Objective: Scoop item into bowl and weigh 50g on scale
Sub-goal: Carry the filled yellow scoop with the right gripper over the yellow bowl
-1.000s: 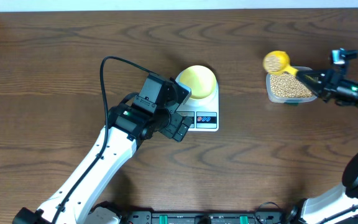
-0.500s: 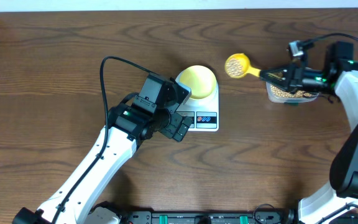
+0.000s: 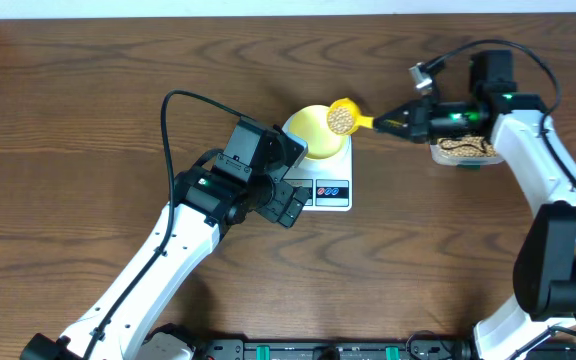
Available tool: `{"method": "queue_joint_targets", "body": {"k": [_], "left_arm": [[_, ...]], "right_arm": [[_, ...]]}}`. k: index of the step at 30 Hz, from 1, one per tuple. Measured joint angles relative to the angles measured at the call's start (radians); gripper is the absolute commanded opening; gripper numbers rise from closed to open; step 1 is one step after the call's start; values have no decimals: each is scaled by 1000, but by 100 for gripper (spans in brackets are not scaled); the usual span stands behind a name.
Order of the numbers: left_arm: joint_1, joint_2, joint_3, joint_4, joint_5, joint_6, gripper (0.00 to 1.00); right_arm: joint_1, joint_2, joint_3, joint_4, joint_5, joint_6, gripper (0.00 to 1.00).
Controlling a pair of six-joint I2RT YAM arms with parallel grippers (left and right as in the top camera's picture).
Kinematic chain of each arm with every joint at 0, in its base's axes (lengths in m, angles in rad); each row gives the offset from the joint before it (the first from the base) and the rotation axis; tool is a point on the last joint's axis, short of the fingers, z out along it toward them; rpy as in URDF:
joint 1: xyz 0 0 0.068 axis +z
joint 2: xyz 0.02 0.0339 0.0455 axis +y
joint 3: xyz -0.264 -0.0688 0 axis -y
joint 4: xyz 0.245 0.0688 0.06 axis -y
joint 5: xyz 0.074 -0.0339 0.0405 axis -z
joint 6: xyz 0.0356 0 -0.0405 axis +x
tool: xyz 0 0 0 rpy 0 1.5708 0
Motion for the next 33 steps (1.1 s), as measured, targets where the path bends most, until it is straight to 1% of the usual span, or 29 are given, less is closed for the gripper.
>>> {"method": "queue_joint_targets", "body": {"k": [6, 12, 19, 24, 33], "left_arm": [[0, 0, 0, 0, 0, 0, 96], [0, 0, 0, 0, 0, 0, 96], [0, 0, 0, 0, 0, 0, 96], [0, 0, 0, 0, 0, 0, 96], [0, 0, 0, 0, 0, 0, 96]], "right_arm": [[70, 0, 0, 69, 130, 24, 1], [113, -14, 0, 78, 269, 10, 1], [159, -128, 0, 79, 452, -21, 1], [201, -197, 0, 86, 535, -53, 1], [251, -200, 0, 100, 626, -74, 1]]}}
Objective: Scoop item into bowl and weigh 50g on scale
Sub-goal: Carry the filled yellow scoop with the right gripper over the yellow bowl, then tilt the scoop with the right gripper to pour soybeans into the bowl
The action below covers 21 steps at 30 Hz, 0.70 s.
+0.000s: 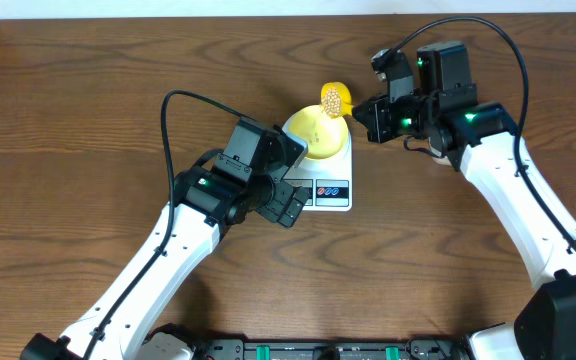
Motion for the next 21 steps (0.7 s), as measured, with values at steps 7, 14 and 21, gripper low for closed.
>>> {"method": "queue_joint_targets", "body": {"k": [7, 14, 21], "left_arm": [[0, 0, 0, 0, 0, 0, 96], [0, 0, 0, 0, 0, 0, 96], [0, 0, 0, 0, 0, 0, 96]], "right_arm": [[7, 0, 0, 1, 14, -12, 1], [19, 0, 0, -6, 1, -13, 1], [21, 0, 0, -15, -7, -16, 1]]}}
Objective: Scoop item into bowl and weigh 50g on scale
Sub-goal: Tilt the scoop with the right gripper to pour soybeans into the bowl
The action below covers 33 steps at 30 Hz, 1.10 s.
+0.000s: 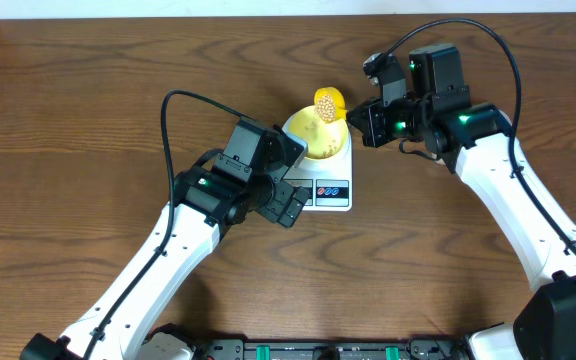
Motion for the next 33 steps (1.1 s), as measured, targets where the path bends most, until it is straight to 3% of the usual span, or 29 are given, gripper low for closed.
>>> {"method": "queue_joint_targets", "body": {"k": [33], "left_arm": [[0, 0, 0, 0, 0, 0, 96]], "right_arm": [[40, 0, 0, -6, 101, -282, 1]]}}
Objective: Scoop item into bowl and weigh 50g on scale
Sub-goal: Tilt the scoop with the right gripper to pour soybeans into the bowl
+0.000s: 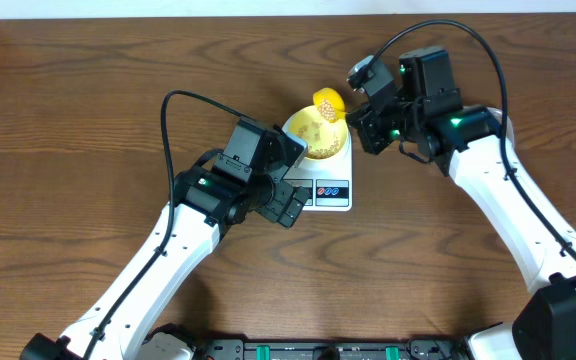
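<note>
A yellow bowl (315, 138) stands on the white scale (340, 200) at mid-table, with tan grains showing inside it. Over the bowl's far rim hangs a yellow scoop (327, 101), tipped toward the bowl. My right gripper (360, 122) is shut on the scoop's handle just right of the bowl. My left gripper (288, 206) sits at the scale's left front corner; its jaws cannot be read from above. The grain container is hidden under my right arm.
The scale's display and buttons (332, 189) face the near edge. A black cable (168, 130) loops over the table left of my left arm. Bare wooden table (88, 100) lies to the left and at the front right.
The scoop has tipped further over the bowl's far rim, and tan grains now show in the bowl. My right wrist has turned a little and shifted left. The left arm stayed put.
My right gripper first held the full scoop level at the bowl's right, near the grain container. Then it stood closer, with the scoop tilted above the bowl's far rim. The tilt grew, and grains now lie in the bowl. My left arm never moved.
</note>
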Available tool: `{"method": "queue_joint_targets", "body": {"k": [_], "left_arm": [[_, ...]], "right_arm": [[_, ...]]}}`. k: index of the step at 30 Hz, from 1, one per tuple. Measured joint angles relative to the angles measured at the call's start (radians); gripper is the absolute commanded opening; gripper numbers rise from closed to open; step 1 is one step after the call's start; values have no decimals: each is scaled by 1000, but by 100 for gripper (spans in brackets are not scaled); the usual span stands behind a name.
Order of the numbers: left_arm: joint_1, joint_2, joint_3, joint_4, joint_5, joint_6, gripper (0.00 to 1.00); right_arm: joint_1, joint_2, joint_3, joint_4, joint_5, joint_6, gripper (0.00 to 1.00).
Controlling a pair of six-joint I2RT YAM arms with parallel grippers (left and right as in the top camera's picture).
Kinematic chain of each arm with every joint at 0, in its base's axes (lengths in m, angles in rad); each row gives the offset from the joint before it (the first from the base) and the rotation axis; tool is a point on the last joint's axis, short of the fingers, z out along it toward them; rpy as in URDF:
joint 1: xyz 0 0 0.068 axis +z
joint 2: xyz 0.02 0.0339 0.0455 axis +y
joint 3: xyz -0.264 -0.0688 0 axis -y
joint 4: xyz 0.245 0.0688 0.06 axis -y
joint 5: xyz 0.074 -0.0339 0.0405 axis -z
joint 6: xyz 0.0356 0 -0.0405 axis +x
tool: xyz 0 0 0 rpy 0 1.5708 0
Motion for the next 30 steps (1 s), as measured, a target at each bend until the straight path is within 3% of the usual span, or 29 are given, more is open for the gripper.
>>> {"method": "queue_joint_targets", "body": {"k": [30], "left_arm": [[0, 0, 0, 0, 0, 0, 96]], "right_arm": [[45, 0, 0, 22, 107, -216, 1]]}}
